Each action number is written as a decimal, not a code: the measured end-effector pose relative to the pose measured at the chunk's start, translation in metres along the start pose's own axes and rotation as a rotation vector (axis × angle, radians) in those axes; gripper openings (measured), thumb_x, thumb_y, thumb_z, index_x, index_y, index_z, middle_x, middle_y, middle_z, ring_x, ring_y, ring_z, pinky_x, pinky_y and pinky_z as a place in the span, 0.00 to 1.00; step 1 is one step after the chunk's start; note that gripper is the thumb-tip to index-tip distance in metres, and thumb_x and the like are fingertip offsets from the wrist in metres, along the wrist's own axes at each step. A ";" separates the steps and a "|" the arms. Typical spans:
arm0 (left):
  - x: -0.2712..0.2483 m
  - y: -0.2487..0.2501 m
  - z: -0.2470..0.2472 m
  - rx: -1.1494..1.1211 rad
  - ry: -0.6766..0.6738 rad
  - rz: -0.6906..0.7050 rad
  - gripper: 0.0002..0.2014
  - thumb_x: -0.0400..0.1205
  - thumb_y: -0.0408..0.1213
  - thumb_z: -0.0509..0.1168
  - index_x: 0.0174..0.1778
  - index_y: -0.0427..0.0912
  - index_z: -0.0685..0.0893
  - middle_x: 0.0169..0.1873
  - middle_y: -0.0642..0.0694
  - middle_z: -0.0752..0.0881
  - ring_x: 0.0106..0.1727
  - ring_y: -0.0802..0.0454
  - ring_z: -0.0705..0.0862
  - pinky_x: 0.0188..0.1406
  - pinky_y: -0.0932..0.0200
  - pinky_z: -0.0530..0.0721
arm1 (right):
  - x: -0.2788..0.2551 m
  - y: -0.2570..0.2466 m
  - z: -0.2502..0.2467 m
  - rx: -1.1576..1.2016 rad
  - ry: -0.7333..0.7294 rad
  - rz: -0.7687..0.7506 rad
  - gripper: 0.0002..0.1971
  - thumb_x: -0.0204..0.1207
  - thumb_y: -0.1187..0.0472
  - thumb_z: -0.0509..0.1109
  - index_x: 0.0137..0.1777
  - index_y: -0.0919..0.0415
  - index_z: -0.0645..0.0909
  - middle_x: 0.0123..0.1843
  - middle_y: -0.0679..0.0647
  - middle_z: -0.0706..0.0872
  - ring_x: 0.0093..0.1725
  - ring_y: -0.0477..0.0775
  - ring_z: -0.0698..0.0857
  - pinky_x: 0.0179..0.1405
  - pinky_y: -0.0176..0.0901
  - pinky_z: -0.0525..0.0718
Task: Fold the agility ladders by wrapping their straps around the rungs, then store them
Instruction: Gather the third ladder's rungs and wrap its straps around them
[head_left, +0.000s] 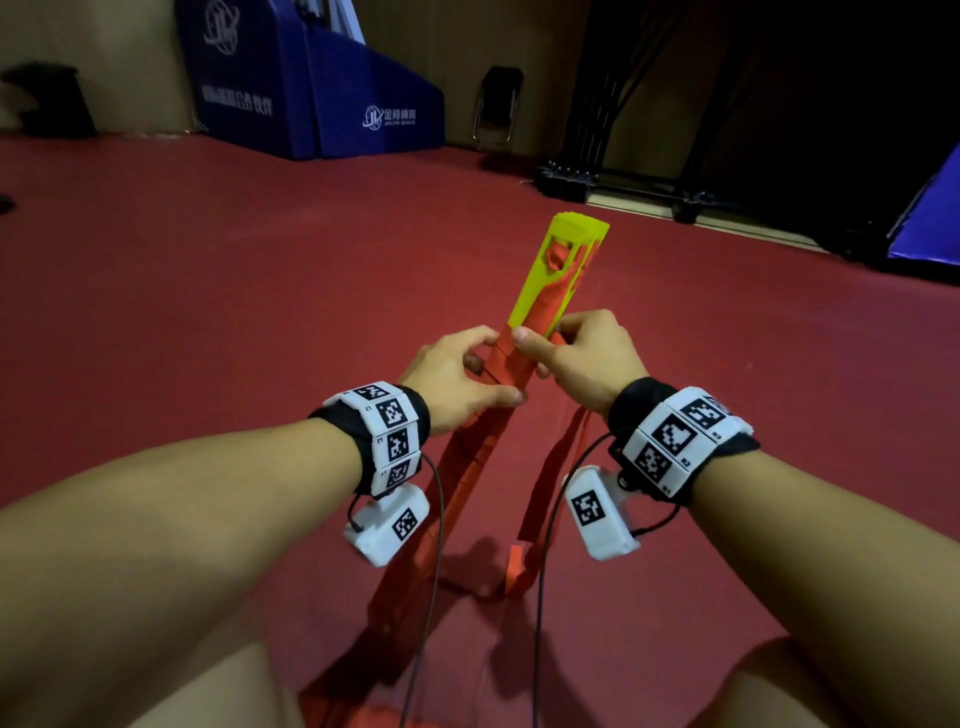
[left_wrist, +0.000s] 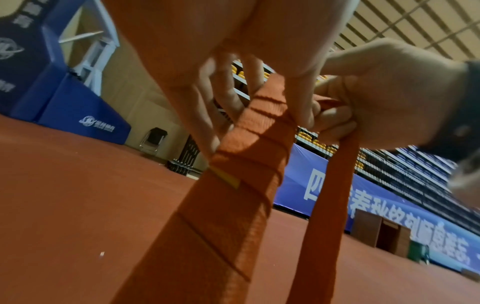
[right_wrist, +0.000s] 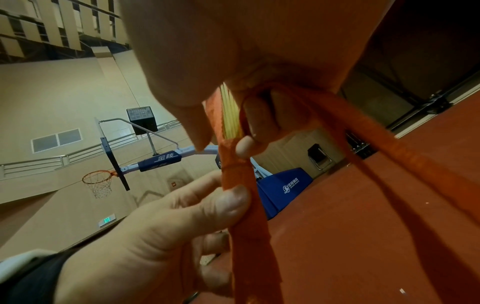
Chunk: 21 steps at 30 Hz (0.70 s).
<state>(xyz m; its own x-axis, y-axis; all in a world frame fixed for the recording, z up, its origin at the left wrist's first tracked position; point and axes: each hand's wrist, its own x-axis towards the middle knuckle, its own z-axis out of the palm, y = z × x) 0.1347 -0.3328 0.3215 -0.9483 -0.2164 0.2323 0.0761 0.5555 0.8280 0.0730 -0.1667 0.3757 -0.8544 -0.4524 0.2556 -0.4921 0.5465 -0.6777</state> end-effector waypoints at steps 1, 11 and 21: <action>-0.001 0.001 0.001 0.006 0.018 0.006 0.24 0.64 0.54 0.83 0.52 0.60 0.83 0.36 0.51 0.90 0.38 0.48 0.89 0.37 0.47 0.90 | 0.000 0.000 0.001 -0.007 0.013 -0.008 0.20 0.78 0.43 0.72 0.29 0.54 0.83 0.29 0.48 0.87 0.29 0.44 0.82 0.29 0.40 0.73; 0.000 0.000 -0.001 -0.128 -0.159 0.030 0.26 0.72 0.33 0.82 0.60 0.40 0.75 0.44 0.39 0.92 0.44 0.42 0.91 0.52 0.34 0.90 | 0.003 0.006 -0.001 -0.024 0.029 -0.009 0.17 0.79 0.46 0.74 0.34 0.56 0.87 0.28 0.44 0.87 0.31 0.41 0.84 0.32 0.35 0.75; -0.003 -0.002 0.003 0.124 -0.094 0.114 0.30 0.71 0.51 0.76 0.69 0.61 0.74 0.50 0.52 0.89 0.50 0.50 0.88 0.55 0.44 0.86 | 0.000 0.004 -0.003 -0.046 0.059 -0.024 0.20 0.73 0.44 0.78 0.26 0.57 0.84 0.19 0.43 0.81 0.26 0.42 0.80 0.28 0.37 0.72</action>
<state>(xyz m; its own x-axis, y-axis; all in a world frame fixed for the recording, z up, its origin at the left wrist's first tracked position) 0.1360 -0.3307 0.3177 -0.9607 -0.0740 0.2676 0.1514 0.6683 0.7283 0.0707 -0.1626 0.3745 -0.8501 -0.4241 0.3122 -0.5182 0.5682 -0.6392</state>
